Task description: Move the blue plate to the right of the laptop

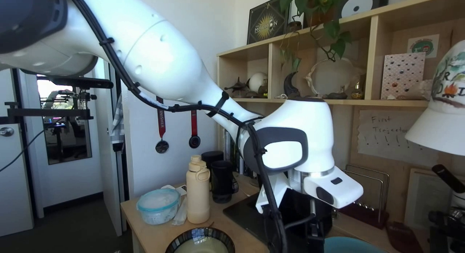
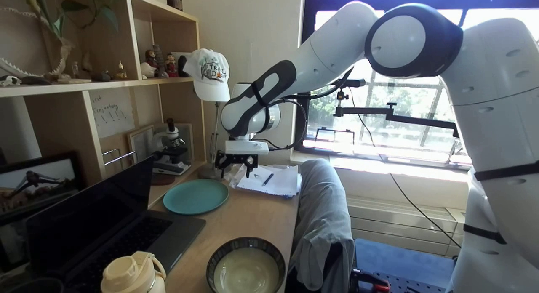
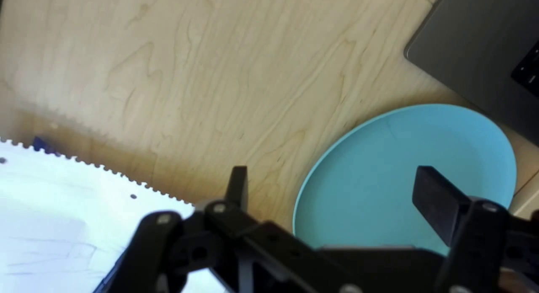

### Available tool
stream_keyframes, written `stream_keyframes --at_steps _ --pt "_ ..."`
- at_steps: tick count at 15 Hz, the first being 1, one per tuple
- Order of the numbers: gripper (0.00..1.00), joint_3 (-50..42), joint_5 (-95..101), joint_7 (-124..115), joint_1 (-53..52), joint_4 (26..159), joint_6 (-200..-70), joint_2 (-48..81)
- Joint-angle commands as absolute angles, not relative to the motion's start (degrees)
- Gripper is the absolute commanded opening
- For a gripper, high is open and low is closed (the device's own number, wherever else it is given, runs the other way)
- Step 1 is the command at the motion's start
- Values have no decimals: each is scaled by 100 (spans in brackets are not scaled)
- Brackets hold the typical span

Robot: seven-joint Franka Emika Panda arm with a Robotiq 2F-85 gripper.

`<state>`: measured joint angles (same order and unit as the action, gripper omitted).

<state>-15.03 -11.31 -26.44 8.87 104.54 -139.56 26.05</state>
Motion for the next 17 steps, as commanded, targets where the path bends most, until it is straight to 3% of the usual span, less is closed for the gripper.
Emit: stream_keyframes --at_steps 1,17 --pt "100 -1573 -735 -2867 642 11204 -14038 1913" --pt "100 -1420 -4 -2966 494 11909 -14027 1430"
